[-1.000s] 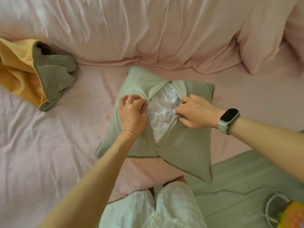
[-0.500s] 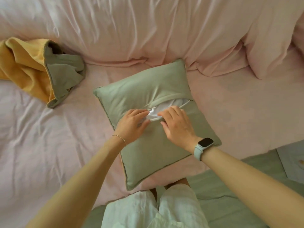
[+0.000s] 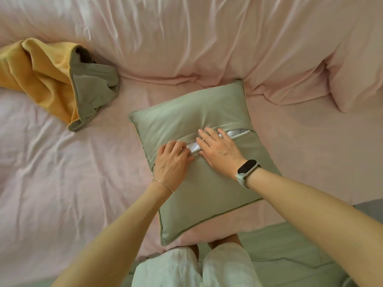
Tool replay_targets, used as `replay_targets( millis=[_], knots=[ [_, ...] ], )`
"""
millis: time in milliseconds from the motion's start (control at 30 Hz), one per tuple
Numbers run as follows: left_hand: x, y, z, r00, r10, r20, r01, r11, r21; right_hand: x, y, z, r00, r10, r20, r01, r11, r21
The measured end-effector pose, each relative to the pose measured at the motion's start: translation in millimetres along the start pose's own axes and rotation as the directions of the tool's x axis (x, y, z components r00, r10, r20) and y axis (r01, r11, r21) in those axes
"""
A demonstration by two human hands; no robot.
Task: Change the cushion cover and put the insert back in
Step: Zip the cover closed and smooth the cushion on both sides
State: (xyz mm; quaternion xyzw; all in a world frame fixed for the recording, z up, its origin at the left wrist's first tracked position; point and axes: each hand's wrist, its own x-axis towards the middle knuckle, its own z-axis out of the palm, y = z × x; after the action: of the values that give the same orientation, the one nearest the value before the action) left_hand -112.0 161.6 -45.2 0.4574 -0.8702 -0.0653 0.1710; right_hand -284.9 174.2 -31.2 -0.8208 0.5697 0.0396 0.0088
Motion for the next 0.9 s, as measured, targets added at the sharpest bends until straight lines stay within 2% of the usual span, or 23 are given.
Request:
replay_targets(
  millis=[67,200,300,400,500,600,633,700,800,867,900],
  knots=[
    [-5,1,4,1.000,-0.019,-0.007,0.019,0.999,-0.049,-4,2,5,1.000,-0.013,0.001,0.013,1.000,0.025],
    [-11,5,19,0.992,-0.099,0.076,0.109,0.986,-0.130,-15,1,19,0.991,0.037,0.130,-0.042,0.999,0.035],
    [-15,3,25,0.980,-0.140,0.139,0.159,0.978,-0.133,-20,-10,33,0.977,0.077,0.199,-0.084,0.996,0.028],
    [-14,0,25,0.961,-0.191,0.198,0.219,0.967,-0.127,-27,-20,37,0.976,0.086,0.202,-0.095,0.995,0.034],
    [-9,3,16,0.956,-0.218,0.196,0.255,0.948,-0.190,-32,-17,26,0.992,0.064,0.104,-0.071,0.995,0.067],
    [7,6,-2,0.972,-0.194,0.135,0.223,0.941,-0.253,-16,1,-2,0.981,0.140,-0.137,-0.097,0.955,0.281],
    [17,6,-8,0.977,-0.192,0.087,0.208,0.943,-0.258,-4,11,-12,0.957,0.199,-0.212,-0.118,0.931,0.344],
    [42,3,-13,0.977,-0.204,-0.063,0.184,0.953,-0.239,29,36,-25,0.913,0.306,-0.269,-0.184,0.899,0.397],
    [90,-9,-11,0.927,-0.300,-0.223,0.238,0.934,-0.268,91,62,-36,0.906,0.377,-0.191,-0.254,0.847,0.466],
    [125,-22,-5,0.899,-0.390,-0.199,0.337,0.906,-0.256,132,73,-36,0.936,0.352,-0.027,-0.298,0.828,0.476],
    [140,-31,-1,0.886,-0.449,-0.119,0.417,0.881,-0.222,148,77,-29,0.944,0.325,0.057,-0.314,0.832,0.458]
  ],
)
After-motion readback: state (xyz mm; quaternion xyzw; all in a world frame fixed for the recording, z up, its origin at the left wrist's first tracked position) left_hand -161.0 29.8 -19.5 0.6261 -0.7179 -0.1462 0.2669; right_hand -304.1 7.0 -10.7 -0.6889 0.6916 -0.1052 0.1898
